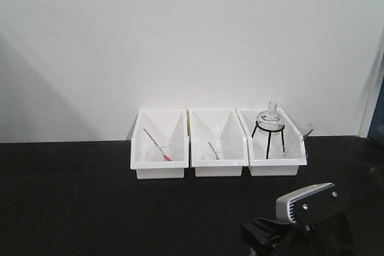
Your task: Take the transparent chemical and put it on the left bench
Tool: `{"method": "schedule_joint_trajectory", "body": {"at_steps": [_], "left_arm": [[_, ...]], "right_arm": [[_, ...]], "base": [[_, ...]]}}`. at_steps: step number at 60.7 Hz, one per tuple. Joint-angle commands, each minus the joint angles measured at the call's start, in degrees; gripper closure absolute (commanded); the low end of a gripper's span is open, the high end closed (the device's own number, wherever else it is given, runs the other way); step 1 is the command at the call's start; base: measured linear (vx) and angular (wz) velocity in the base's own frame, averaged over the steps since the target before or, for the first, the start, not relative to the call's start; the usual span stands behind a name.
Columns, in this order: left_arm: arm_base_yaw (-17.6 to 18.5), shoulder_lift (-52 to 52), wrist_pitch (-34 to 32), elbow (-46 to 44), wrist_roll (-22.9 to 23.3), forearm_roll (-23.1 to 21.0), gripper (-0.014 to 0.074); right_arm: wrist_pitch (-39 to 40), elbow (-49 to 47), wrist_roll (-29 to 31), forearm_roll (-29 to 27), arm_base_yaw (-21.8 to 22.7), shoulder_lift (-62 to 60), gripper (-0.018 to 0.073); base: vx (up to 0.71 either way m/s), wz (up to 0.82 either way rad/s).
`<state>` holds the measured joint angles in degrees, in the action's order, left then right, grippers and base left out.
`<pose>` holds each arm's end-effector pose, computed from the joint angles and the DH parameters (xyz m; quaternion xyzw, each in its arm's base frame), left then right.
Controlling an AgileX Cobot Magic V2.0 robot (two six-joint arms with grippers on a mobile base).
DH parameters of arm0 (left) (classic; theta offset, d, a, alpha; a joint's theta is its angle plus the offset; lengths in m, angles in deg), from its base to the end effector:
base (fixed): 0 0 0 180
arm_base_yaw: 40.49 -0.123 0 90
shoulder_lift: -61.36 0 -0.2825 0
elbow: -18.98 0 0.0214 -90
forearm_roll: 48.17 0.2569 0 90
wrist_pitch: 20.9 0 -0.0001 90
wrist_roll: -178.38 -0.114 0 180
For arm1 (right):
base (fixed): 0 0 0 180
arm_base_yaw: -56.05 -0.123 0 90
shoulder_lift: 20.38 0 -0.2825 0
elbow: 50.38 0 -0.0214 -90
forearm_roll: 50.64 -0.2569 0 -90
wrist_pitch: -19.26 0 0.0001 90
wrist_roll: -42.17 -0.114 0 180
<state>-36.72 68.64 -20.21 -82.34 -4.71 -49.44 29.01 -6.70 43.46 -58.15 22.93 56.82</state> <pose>0.0881 -0.0058 0.2048 0.0336 0.6853 -0.0125 0.7274 0.2318 0.1482 0.2437 -0.1866 0.8038 0.1810 0.5351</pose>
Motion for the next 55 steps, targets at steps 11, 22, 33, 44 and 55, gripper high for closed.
{"method": "schedule_joint_trajectory", "body": {"at_steps": [11, 22, 33, 44, 55], "left_arm": [[0.1, -1.1, -4.5, 0.9, 0.4, 0.0, 0.06], [0.1, -1.1, -4.5, 0.9, 0.4, 0.0, 0.06], [0.1, -1.1, -4.5, 0.9, 0.4, 0.0, 0.06], [0.1, -1.1, -4.5, 0.9, 0.4, 0.0, 0.06], [0.1, -1.1, -4.5, 0.9, 0.4, 0.0, 0.06]], "right_arm": [[6.8, -2.0, 0.4, 1.9, 0.0, 0.5, 0.0339], [7.2, -2.0, 0.4, 1.8, 0.0, 0.5, 0.0069], [7.4, -2.0, 0.4, 1.8, 0.0, 0.5, -0.0067], [8.1, -2.0, 0.8, 1.8, 0.1, -1.3, -0.0016], [4.6, -2.0, 3.8, 1.8, 0.1, -9.6, 0.0195]], "base": [[0.0, 0.0], [0.0, 0.0], [0.0, 0.0], [0.0, 0.0], [0.0, 0.0]]}}
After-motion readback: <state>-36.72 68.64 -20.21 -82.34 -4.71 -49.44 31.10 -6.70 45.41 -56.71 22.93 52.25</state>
